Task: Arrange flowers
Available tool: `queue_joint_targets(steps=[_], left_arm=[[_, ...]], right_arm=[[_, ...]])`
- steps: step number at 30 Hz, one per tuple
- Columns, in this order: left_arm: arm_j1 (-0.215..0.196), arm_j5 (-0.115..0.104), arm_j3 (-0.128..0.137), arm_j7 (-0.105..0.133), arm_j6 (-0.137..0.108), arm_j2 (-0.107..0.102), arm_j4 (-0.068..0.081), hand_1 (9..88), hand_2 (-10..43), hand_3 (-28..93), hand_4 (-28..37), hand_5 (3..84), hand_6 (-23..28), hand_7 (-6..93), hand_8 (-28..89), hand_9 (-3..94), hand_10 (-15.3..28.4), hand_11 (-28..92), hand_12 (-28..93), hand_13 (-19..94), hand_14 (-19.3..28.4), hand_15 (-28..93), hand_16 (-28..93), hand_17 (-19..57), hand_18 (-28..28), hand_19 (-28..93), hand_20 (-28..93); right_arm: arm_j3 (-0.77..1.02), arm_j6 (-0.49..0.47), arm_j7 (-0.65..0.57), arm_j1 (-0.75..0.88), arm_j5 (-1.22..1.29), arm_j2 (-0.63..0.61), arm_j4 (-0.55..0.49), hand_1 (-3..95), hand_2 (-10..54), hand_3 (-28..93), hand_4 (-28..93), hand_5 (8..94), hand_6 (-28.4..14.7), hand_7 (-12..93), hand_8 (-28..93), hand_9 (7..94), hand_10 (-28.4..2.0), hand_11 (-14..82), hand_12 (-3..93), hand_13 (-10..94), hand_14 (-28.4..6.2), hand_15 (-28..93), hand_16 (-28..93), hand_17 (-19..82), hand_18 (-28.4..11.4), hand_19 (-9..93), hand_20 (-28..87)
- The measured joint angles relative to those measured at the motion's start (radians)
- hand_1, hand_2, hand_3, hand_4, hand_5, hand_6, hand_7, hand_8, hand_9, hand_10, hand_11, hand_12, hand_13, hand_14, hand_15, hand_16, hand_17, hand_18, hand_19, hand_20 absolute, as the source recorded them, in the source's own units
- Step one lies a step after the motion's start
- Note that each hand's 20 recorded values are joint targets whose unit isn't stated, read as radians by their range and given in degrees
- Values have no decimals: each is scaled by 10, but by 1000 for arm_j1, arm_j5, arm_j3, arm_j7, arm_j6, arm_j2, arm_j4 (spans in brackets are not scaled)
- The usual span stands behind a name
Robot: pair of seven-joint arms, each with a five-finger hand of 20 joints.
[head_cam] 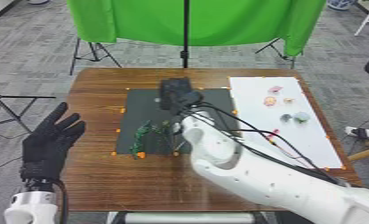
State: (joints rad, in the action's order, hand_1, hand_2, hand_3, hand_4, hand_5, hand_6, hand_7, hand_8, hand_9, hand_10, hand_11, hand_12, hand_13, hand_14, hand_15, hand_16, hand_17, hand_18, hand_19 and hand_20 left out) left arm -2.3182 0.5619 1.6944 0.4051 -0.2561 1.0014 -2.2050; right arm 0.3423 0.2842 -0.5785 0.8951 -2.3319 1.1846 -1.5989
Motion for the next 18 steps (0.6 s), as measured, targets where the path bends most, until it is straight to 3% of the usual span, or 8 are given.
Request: queue_joint_targets(steps=[5, 6, 7, 10, 18], left_arm=[[78, 7, -17, -18, 5, -10, 20, 238, 48, 844, -282, 382, 78, 161, -135, 349, 216, 396, 37, 266, 284, 699, -184, -71, 284, 634, 56], [91, 9, -19, -22, 7, -10, 23, 237, 48, 844, -282, 381, 76, 156, -132, 350, 215, 402, 27, 268, 284, 710, -195, -67, 284, 702, -121], [103, 11, -20, -26, 9, -10, 26, 236, 48, 842, -282, 378, 74, 153, -130, 349, 212, 405, 22, 270, 284, 717, -201, -64, 284, 737, -209], [129, 14, -27, -30, 17, -10, 31, 235, 50, 837, -283, 377, 73, 145, -126, 347, 206, 416, 22, 277, 284, 740, -204, -57, 284, 772, -264], [118, 12, -31, -6, 27, -38, 31, 232, 51, 833, -282, 374, 67, 152, -127, 349, 198, 468, 13, 299, 276, 789, -209, -41, 284, 809, -282]], right_arm=[[-191, 23, -20, -97, 9, 92, 49, 594, -95, 611, -283, 922, 18, 174, 48, 901, -88, 461, 228, 761, -71, 747, 226, 291, -239, 867, 426], [-236, 32, -26, -121, 16, 102, 54, 587, -95, 619, -283, 924, 20, 173, 48, 902, -87, 461, 229, 761, -71, 747, 229, 291, -240, 866, 426], [-275, 39, -30, -142, 24, 110, 59, 575, -95, 634, -283, 926, 24, 172, 47, 902, -87, 460, 232, 761, -71, 746, 233, 290, -242, 865, 426], [-351, 42, -50, -187, 43, 123, 66, 563, -95, 643, -283, 924, 30, 163, 39, 901, -85, 461, 245, 754, -74, 748, 242, 286, -244, 862, 426], [-409, -12, -112, -226, 73, 117, 68, 590, -95, 584, -283, 900, 41, 143, 22, 893, -75, 439, 310, 737, -72, 759, 247, 265, -245, 852, 440]])
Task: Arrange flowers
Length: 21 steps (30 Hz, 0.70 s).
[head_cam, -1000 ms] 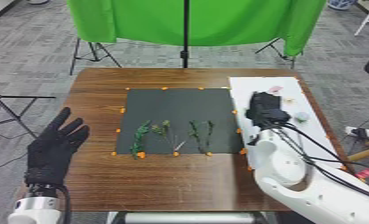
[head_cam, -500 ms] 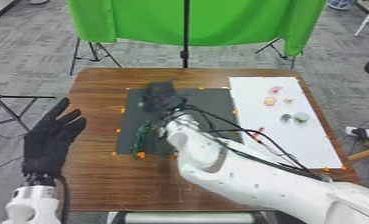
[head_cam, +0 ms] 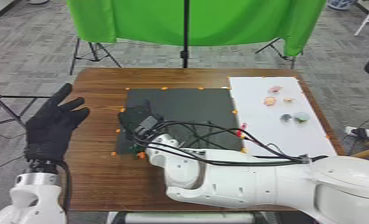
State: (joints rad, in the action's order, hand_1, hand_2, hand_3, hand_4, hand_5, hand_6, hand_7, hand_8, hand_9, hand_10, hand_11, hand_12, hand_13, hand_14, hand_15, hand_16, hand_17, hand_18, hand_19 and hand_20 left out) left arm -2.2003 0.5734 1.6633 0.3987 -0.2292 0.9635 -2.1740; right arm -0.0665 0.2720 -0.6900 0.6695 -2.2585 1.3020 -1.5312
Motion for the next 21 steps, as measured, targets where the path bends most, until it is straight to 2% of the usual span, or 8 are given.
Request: queue_joint_targets(steps=[3, 6, 7, 9, 10, 19, 20, 21], left_arm=[[-5, 1, 1, -3, 6, -1, 1, 232, 52, 832, -282, 373, 65, 154, -128, 349, 197, 482, 8, 305, 273, 800, -214, -37, 284, 816, -282], [5, 9, 6, -29, 16, 11, 7, 231, 52, 832, -282, 373, 63, 156, -129, 350, 195, 494, 2, 308, 273, 807, -219, -34, 284, 822, -283], [10, 11, 8, -39, 18, 17, 9, 231, 52, 831, -282, 373, 63, 157, -130, 349, 195, 496, 0, 308, 273, 808, -221, -34, 284, 823, -283], [20, 15, 10, -55, 22, 26, 12, 231, 52, 830, -283, 373, 63, 158, -131, 350, 195, 500, -5, 309, 272, 811, -224, -32, 284, 825, -283], [23, 17, 11, -59, 24, 30, 13, 231, 52, 831, -282, 373, 62, 158, -132, 350, 194, 503, -7, 310, 272, 812, -226, -32, 284, 826, -283], [21, 16, 12, -58, 24, 33, 13, 228, 47, 840, -283, 377, 65, 160, -135, 350, 203, 473, -21, 287, 282, 773, -234, -47, 284, 794, -283], [16, 15, 13, -56, 23, 31, 12, 228, 46, 842, -283, 378, 67, 159, -135, 350, 205, 466, -19, 283, 283, 766, -232, -50, 284, 789, -283], [10, 13, 16, -55, 23, 29, 12, 229, 45, 842, -283, 379, 68, 159, -134, 350, 208, 457, -14, 280, 283, 754, -227, -54, 284, 781, -283]], right_arm=[[30, -56, 25, 15, 1, -7, 1, 625, -95, 511, -283, 889, 49, 139, 18, 890, -74, 435, 316, 732, -73, 762, 249, 256, -249, 846, 449], [98, -110, 77, 52, -7, -10, 11, 699, -95, 357, -283, 877, 50, 139, 11, 883, -75, 444, 312, 727, -74, 764, 251, 252, -251, 839, 462], [114, -119, 90, 62, -11, -10, 15, 747, -95, 264, -283, 874, 51, 140, 9, 880, -76, 448, 309, 724, -75, 766, 253, 251, -252, 837, 467], [122, -123, 99, 69, -18, -11, 22, 905, -95, -198, -3, 865, 48, 138, 8, 872, -81, 458, 305, 718, -78, 770, 252, 247, -253, 833, 475], [121, -123, 99, 70, -20, -12, 23, 919, -95, -254, 31, 860, 48, 138, 6, 868, -82, 465, 296, 716, -79, 771, 252, 244, -254, 832, 477], [115, -119, 111, 72, -33, -21, 14, 875, -95, -264, 21, 826, 27, 135, 11, 856, -95, 502, 244, 705, -90, 781, 250, 234, -261, 834, 490], [119, -117, 114, 74, -37, -24, 9, 845, -95, -200, -20, 820, 26, 138, 7, 853, -95, 504, 243, 703, -91, 782, 249, 233, -262, 833, 494], [122, -114, 115, 77, -42, -26, 3, 733, -95, 73, -192, 808, 22, 138, 1, 847, -96, 508, 243, 700, -93, 784, 248, 232, -263, 832, 495]])
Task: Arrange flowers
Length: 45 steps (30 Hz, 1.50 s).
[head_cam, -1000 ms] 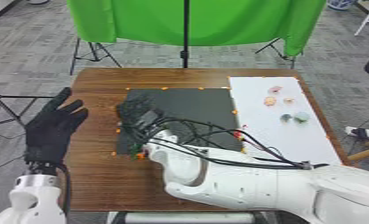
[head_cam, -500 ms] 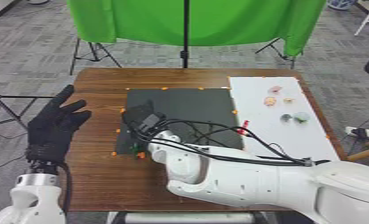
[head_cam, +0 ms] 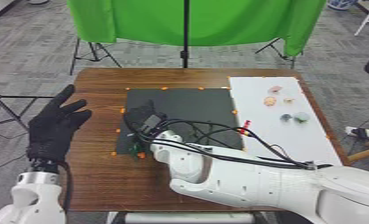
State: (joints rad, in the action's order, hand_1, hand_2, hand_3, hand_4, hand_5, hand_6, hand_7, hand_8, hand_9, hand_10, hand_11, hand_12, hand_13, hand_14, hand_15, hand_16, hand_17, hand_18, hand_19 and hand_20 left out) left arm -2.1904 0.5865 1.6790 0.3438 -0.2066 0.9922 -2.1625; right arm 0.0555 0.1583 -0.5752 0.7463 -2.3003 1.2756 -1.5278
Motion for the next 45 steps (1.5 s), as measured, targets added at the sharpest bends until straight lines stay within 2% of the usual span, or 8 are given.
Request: queue_joint_targets(steps=[3, 7, 12, 18, 24, 34, 41, 45], left_arm=[[-22, -9, 6, 6, -7, -10, -2, 232, 43, 847, -283, 380, 71, 166, -135, 348, 217, 436, -2, 267, 284, 724, -219, -65, 284, 759, -283], [-57, -22, 10, 15, -18, -25, -5, 233, 44, 846, -283, 379, 75, 171, -137, 345, 221, 387, 29, 249, 284, 675, -185, -73, 284, 737, -277], [-95, -23, 30, 18, -28, -6, -10, 230, 54, 839, -283, 376, 83, 155, -127, 339, 218, 334, 61, 229, 284, 635, -156, -81, 284, 705, -221], [-137, -40, 33, 53, -56, 32, -16, 226, 60, 833, -283, 371, 85, 142, -115, 336, 215, 314, 79, 223, 284, 618, -141, -83, 284, 680, -163], [-169, -50, 40, 72, -66, 33, -24, 225, 59, 836, -283, 374, 87, 139, -116, 335, 215, 309, 79, 223, 284, 615, -141, -83, 284, 673, -141], [-160, -52, 27, 76, -68, 32, -23, 222, 57, 838, -283, 377, 86, 138, -118, 344, 215, 317, 76, 235, 284, 625, -144, -79, 284, 674, -124], [-132, -48, 20, 70, -65, 33, -15, 215, 56, 837, -283, 378, 76, 133, -119, 349, 211, 357, 49, 255, 284, 681, -179, -69, 284, 720, -196], [-77, -15, 16, 5, -36, 46, 15, 213, 56, 836, -283, 377, 74, 134, -119, 349, 207, 372, 45, 261, 284, 698, -184, -64, 284, 735, -218]], right_arm=[[-2, 21, -6, 1, -8, -5, -11, 569, -95, 382, -281, 765, 12, 140, -90, 831, -102, 517, 240, 690, -100, 791, 243, 230, -267, 834, 500], [-14, 53, -34, -11, -8, -10, -19, 514, -95, 447, -276, 730, -1, 139, -114, 813, -107, 529, 236, 680, -106, 798, 239, 226, -267, 834, 501], [14, 73, -56, -11, -6, -25, -51, 490, -67, 437, -216, 705, -10, 139, -115, 790, -116, 542, 227, 667, -112, 807, 231, 222, -267, 834, 501], [127, 94, -57, 36, 3, -59, -126, 502, -53, 413, -198, 695, -12, 138, -115, 781, -118, 550, 224, 660, -115, 812, 226, 216, -264, 832, 506], [79, 132, 5, 3, 12, -78, -126, 610, 11, 196, -93, 693, -21, 129, -108, 779, -117, 553, 222, 659, -113, 813, 226, 217, -260, 827, 513], [32, 141, 32, -10, 22, -64, -134, 658, 28, 204, -131, 717, -29, 120, 0, 791, -113, 536, 232, 660, -107, 808, 234, 211, -252, 819, 518], [-15, 130, 76, -20, 54, -46, -103, 709, 14, 359, -276, 853, 18, 105, 32, 874, -94, 454, 252, 692, -83, 783, 262, 222, -232, 804, 532], [-74, 154, 31, -38, 66, -34, -74, 761, -46, 312, -282, 894, 37, 124, 24, 911, -76, 427, 250, 705, -68, 777, 273, 233, -214, 805, 534]])
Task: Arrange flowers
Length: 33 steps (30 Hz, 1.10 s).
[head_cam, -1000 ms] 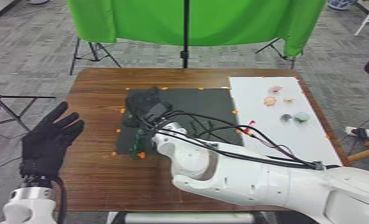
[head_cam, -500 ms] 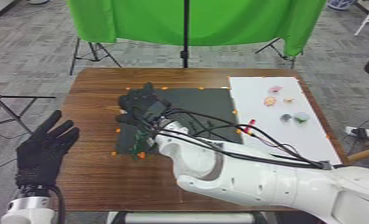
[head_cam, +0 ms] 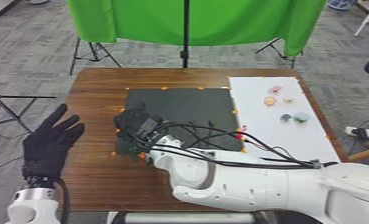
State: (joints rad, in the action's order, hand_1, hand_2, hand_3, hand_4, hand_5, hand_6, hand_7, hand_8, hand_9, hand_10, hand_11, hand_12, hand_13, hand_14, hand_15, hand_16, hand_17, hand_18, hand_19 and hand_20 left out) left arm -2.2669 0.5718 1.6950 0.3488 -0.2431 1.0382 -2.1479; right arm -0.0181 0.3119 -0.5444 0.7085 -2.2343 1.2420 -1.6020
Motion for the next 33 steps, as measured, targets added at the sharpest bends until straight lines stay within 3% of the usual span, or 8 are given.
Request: queue_joint_targets(steps=[2, 4, 9, 13, 18, 27, 30, 33], left_arm=[[41, 24, -2, -55, 22, 14, 18, 213, 57, 835, -283, 376, 73, 137, -120, 349, 207, 381, 37, 263, 284, 705, -191, -62, 284, 746, -245], [75, 36, -5, -86, 35, 25, 27, 213, 57, 835, -283, 376, 72, 137, -120, 348, 207, 387, 36, 263, 284, 708, -193, -61, 284, 751, -259], [114, 50, -6, -103, 54, 46, 30, 217, 55, 837, -283, 375, 73, 140, -120, 346, 208, 389, 34, 257, 284, 701, -195, -66, 284, 747, -276], [114, 61, 0, -120, 57, 61, 28, 219, 55, 837, -283, 376, 75, 140, -120, 347, 211, 386, 34, 256, 284, 695, -194, -68, 284, 745, -280], [116, 76, 4, -163, 66, 75, 28, 222, 54, 839, -283, 377, 76, 140, -120, 346, 213, 376, 35, 252, 284, 683, -192, -71, 284, 739, -280], [119, 91, 7, -196, 77, 86, 28, 226, 59, 835, -283, 370, 80, 122, -108, 338, 209, 319, 65, 233, 284, 639, -163, -80, 284, 701, -216], [120, 91, 8, -198, 79, 88, 28, 225, 60, 834, -283, 371, 79, 119, -106, 343, 209, 322, 67, 238, 284, 645, -160, -79, 284, 698, -206], [118, 91, 10, -192, 79, 89, 28, 224, 60, 834, -283, 371, 79, 117, -106, 344, 207, 322, 65, 239, 284, 649, -162, -80, 284, 696, -200]], right_arm=[[-28, 30, -38, -9, 6, 5, 17, 789, -64, 253, -273, 909, 48, 135, 21, 930, -71, 405, 240, 712, -60, 773, 275, 235, -202, 805, 538], [-38, 57, -60, -10, 11, 7, 33, 818, -72, 155, -232, 915, 54, 139, 29, 936, -67, 396, 238, 712, -54, 774, 281, 233, -187, 803, 545], [-37, 95, -78, -6, 11, 8, 64, 812, -94, -37, -152, 854, 46, 105, 49, 918, -67, 417, 256, 696, -53, 782, 298, 222, -170, 792, 566], [-21, 95, -76, 4, 9, 8, 66, 791, -95, -71, -153, 815, 38, 95, 46, 901, -72, 435, 261, 687, -56, 789, 300, 213, -167, 789, 575], [3, 95, -74, 21, 8, 8, 64, 742, -62, -38, -157, 743, 29, 94, -80, 873, -80, 458, 261, 677, -62, 797, 301, 207, -173, 789, 584], [37, 107, -49, 48, 6, 8, 56, 677, -71, 86, -166, 730, 41, 113, -82, 875, -87, 462, 243, 692, -78, 798, 277, 224, -216, 808, 564], [53, 100, -22, 57, 13, 8, 51, 689, -27, 168, -181, 762, 32, 109, -21, 884, -89, 430, 235, 704, -83, 792, 268, 233, -238, 816, 550], [84, 69, 60, 72, 54, 5, 43, 667, -19, 366, -269, 797, 40, 106, -12, 888, -87, 389, 228, 704, -81, 786, 264, 233, -240, 815, 545]])
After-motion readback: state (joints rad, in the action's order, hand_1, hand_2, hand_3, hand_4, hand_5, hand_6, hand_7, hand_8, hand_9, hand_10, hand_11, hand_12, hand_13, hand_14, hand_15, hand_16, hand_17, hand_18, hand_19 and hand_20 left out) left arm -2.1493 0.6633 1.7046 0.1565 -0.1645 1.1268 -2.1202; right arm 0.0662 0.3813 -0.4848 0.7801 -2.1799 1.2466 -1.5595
